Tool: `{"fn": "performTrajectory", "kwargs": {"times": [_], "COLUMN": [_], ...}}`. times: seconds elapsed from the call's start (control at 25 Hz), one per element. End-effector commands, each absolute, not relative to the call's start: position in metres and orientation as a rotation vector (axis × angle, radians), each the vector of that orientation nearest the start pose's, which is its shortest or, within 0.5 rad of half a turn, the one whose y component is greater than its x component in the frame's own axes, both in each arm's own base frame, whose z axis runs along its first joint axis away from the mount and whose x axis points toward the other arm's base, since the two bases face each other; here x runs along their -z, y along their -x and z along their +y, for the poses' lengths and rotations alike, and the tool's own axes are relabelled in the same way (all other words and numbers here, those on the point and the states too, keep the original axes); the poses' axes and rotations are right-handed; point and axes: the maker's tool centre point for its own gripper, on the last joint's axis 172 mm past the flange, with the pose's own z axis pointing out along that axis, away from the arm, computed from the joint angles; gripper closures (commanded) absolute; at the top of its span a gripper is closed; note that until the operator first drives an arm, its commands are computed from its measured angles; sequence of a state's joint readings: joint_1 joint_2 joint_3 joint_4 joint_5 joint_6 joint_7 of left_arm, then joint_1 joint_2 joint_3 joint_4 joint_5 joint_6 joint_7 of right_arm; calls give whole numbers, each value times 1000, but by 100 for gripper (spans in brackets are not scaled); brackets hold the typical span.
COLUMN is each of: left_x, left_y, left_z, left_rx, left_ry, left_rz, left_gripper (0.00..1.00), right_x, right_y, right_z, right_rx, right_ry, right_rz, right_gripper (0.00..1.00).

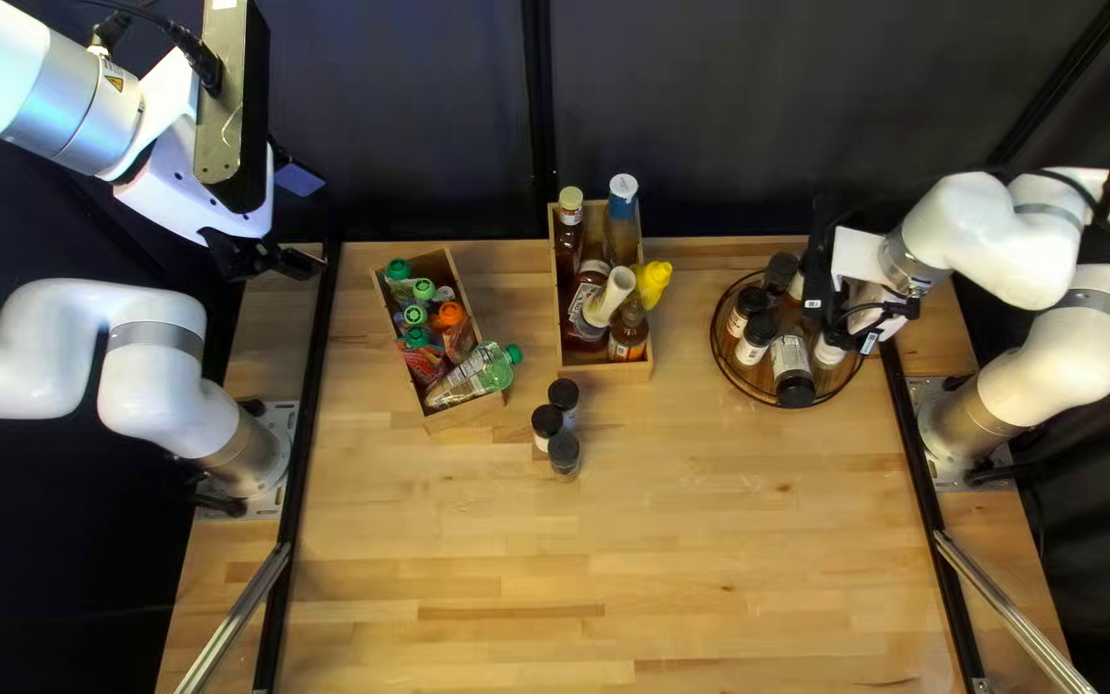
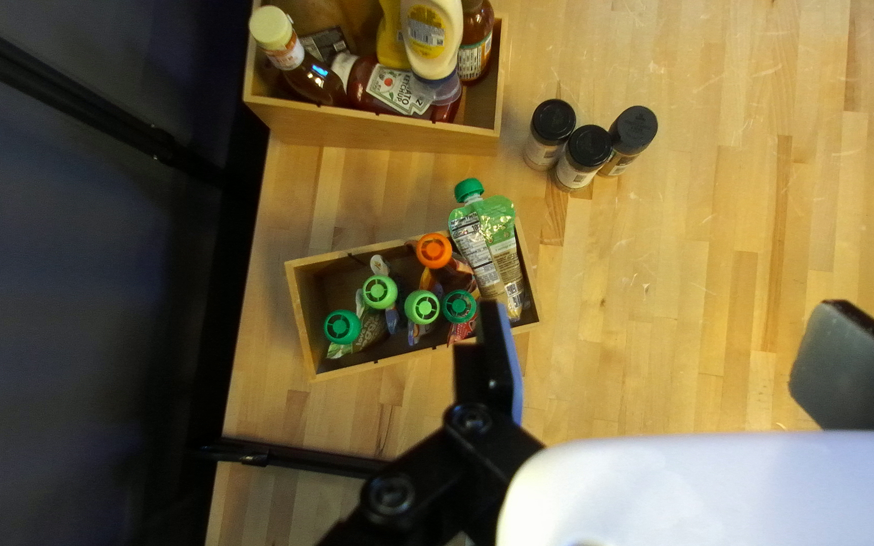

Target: Separate condiments, baby food and spices and place it in 3 different racks/containers

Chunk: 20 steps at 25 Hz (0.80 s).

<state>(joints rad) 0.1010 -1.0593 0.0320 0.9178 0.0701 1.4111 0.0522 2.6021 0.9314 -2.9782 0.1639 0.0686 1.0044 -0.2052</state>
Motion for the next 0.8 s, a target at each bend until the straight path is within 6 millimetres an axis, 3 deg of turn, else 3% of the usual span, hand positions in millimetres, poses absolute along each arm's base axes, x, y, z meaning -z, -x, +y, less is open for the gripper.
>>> {"fn": "performTrajectory", "kwargs": {"times": [0.04,0.12,0.2,0.24,0.28,0.4,0.64,0.8], "left_x": [-476,-476,-476,-476,-476,-476,-476,-476], "left_y": [-258,-258,-258,-258,-258,-258,-258,-258], "left_z": [54,54,54,54,54,54,54,54], "left_rx": [843,843,843,843,843,843,843,843], "left_ry": [2931,2931,2931,2931,2931,2931,2931,2931], "left_rz": [-120,-120,-120,-120,-120,-120,-120,-120], "left_gripper": [0,0,0,0,0,0,0,0], "right_x": [-130,-130,-130,-130,-130,-132,-140,-156], "right_y": [-213,-214,-213,-212,-212,-212,-216,-228], "right_z": [-103,-103,-102,-102,-101,-100,-96,-88], "right_rx": [94,95,95,93,93,95,106,117], "right_ry": [3211,3211,3212,3213,3213,3214,3216,3222], "right_rz": [433,435,434,431,429,421,397,366], "right_gripper": [100,96,37,25,19,9,1,0]}}
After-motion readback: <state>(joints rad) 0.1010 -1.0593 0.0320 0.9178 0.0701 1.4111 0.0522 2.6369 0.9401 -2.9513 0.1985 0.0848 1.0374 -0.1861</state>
